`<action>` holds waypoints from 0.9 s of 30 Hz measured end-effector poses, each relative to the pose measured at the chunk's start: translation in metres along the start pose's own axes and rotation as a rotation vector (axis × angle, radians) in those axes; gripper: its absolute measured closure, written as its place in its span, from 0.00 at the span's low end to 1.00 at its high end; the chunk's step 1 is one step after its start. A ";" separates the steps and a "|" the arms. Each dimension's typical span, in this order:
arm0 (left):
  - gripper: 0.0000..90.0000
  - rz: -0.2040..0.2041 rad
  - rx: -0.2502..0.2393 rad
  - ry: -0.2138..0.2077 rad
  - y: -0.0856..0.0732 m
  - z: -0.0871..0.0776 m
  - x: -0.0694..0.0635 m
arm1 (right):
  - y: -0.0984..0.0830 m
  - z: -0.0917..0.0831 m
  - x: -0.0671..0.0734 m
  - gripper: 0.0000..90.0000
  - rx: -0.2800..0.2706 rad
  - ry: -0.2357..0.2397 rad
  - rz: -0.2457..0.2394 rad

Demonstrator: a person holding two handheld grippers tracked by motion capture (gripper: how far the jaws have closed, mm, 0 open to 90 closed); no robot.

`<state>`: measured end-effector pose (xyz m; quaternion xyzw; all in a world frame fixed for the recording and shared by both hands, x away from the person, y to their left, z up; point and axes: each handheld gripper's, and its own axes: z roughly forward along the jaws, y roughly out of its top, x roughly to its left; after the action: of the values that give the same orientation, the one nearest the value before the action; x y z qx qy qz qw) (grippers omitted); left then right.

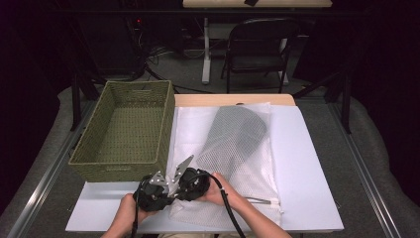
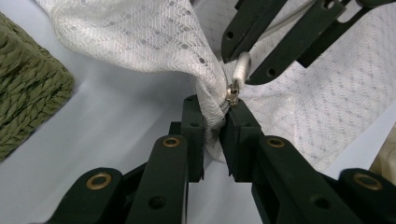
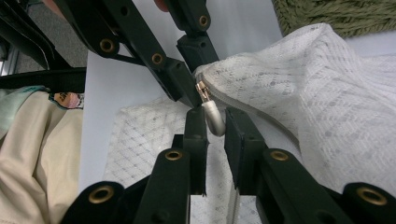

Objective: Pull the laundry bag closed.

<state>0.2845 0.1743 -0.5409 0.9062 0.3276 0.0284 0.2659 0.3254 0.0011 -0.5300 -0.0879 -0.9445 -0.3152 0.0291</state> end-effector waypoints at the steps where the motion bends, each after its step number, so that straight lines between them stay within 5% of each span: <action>1: 0.89 0.004 0.003 0.003 0.000 0.000 0.000 | 0.000 0.000 0.001 0.87 0.006 0.000 -0.005; 11: 0.83 0.014 0.011 -0.015 0.001 -0.003 0.001 | 0.003 0.005 0.008 0.95 0.027 -0.017 -0.008; 13: 0.81 -0.020 -0.007 -0.051 -0.001 -0.007 0.002 | 0.003 0.005 0.008 0.95 0.023 -0.026 -0.005; 27: 0.74 -0.121 -0.135 -0.038 -0.001 -0.023 0.007 | -0.003 0.006 0.013 0.95 0.028 -0.061 0.002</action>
<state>0.2843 0.1904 -0.5224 0.8650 0.3741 0.0171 0.3339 0.3124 0.0040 -0.5349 -0.0982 -0.9492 -0.2991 0.0017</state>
